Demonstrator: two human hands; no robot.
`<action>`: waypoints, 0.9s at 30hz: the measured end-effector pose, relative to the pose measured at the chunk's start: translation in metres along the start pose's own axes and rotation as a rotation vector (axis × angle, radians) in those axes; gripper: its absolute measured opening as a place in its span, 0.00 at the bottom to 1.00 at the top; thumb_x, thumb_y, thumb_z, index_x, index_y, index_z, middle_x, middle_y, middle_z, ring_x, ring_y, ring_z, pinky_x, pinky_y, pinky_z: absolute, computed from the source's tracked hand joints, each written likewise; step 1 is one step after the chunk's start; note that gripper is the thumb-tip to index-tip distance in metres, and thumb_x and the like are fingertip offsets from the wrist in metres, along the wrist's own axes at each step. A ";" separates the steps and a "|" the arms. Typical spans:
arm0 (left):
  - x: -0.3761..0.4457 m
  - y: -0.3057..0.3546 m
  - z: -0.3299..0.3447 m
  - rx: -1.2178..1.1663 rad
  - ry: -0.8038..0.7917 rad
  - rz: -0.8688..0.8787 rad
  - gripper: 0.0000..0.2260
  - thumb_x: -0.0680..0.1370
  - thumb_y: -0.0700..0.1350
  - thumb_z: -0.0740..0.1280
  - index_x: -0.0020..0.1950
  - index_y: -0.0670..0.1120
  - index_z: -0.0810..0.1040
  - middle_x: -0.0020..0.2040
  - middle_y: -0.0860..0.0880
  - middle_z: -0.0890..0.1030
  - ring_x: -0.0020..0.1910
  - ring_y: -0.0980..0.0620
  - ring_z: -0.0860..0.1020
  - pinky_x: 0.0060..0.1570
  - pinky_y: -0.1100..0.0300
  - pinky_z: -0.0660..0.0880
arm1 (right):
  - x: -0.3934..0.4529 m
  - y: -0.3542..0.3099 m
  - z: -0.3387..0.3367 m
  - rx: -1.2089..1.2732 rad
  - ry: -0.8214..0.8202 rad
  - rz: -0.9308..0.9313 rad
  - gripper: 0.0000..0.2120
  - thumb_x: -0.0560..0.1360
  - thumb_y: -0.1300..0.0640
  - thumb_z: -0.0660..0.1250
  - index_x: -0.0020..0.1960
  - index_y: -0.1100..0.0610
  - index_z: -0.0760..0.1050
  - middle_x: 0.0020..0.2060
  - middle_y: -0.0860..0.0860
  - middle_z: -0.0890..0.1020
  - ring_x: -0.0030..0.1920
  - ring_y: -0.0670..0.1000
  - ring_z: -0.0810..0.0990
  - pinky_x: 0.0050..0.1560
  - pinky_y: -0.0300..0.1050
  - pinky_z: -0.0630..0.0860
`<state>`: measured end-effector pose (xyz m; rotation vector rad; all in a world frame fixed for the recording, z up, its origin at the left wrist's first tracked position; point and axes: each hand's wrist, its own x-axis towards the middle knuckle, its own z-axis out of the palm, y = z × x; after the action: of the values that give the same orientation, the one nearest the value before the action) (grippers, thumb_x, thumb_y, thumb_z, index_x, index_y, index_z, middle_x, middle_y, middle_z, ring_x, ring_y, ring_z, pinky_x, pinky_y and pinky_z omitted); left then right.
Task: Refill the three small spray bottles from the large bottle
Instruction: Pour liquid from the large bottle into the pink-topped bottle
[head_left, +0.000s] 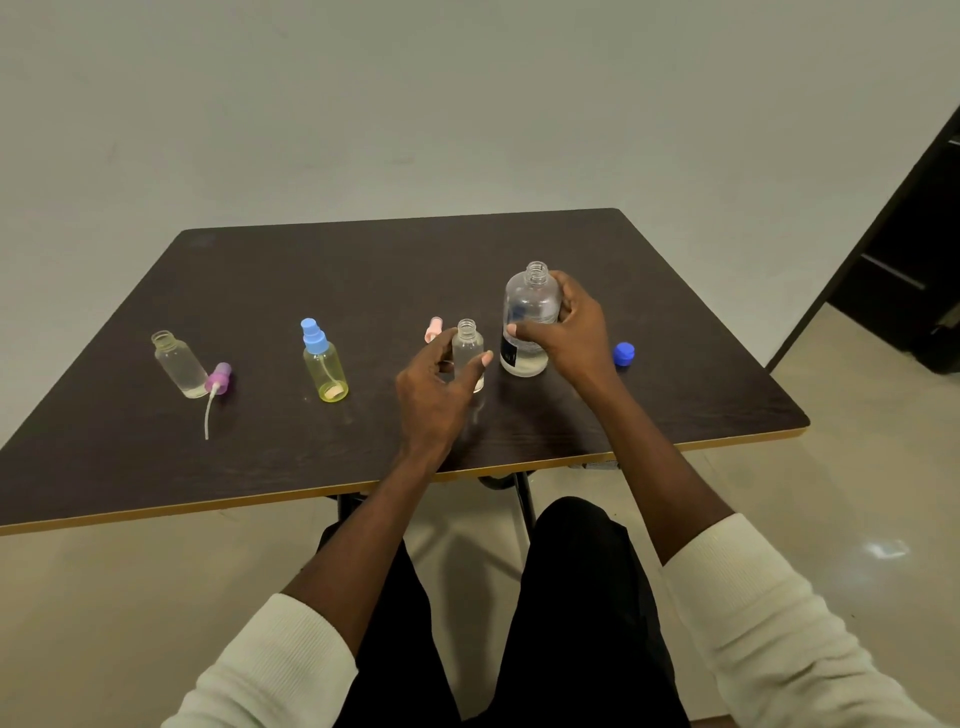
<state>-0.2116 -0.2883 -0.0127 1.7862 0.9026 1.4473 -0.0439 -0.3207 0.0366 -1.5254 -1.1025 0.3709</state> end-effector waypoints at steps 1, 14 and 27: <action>0.000 -0.001 0.000 -0.002 0.001 -0.004 0.22 0.74 0.45 0.77 0.64 0.59 0.74 0.48 0.70 0.79 0.48 0.67 0.80 0.50 0.68 0.77 | -0.001 0.000 0.000 -0.006 -0.002 -0.005 0.24 0.65 0.60 0.79 0.57 0.50 0.74 0.49 0.43 0.80 0.50 0.44 0.80 0.49 0.34 0.77; 0.003 -0.008 -0.005 -0.028 0.053 -0.124 0.20 0.75 0.48 0.77 0.65 0.44 0.81 0.58 0.49 0.85 0.56 0.56 0.83 0.54 0.65 0.79 | -0.012 -0.001 0.007 -0.093 0.179 -0.008 0.40 0.67 0.54 0.79 0.73 0.55 0.65 0.70 0.51 0.71 0.69 0.48 0.70 0.68 0.35 0.65; 0.025 -0.029 -0.033 -0.085 0.179 -0.173 0.11 0.78 0.47 0.73 0.58 0.44 0.83 0.49 0.50 0.85 0.49 0.52 0.83 0.50 0.55 0.81 | -0.015 -0.009 0.090 -0.348 -0.138 -0.332 0.10 0.75 0.66 0.61 0.48 0.62 0.81 0.45 0.56 0.84 0.47 0.54 0.80 0.49 0.54 0.76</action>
<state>-0.2433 -0.2496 -0.0184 1.4962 1.0429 1.5260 -0.1225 -0.2791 0.0133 -1.5945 -1.5641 0.0555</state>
